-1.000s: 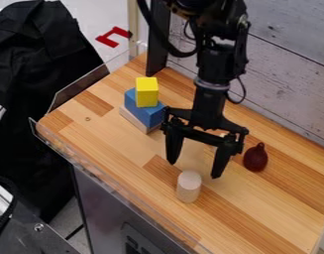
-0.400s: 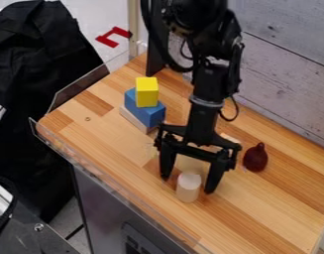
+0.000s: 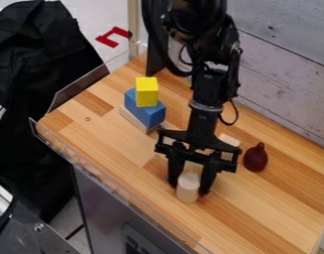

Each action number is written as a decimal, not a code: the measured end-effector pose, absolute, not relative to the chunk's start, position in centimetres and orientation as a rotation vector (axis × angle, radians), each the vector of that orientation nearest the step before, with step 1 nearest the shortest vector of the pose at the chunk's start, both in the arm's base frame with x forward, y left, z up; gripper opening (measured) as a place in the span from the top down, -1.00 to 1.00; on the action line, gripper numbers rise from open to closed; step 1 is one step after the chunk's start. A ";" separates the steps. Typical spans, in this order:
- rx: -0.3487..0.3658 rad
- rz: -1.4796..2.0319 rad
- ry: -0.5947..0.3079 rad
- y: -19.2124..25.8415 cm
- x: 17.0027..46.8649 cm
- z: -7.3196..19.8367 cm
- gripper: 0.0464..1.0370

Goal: Move the cylinder to top of yellow cube on left of table

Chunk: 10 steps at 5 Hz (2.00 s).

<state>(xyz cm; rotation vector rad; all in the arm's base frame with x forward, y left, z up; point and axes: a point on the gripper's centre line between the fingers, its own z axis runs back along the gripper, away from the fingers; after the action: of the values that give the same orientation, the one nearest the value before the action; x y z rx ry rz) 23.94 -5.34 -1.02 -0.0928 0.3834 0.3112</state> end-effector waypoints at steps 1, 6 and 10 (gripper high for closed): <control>-0.093 0.310 0.396 -5.3 24.0 -0.8 0.02; -0.097 0.414 0.147 1.2 32.1 9.3 0.02; -0.046 0.580 0.175 6.1 29.8 10.3 0.02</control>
<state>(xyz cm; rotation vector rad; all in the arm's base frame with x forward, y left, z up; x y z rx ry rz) 29.83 6.08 10.29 -0.0463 0.1753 0.5798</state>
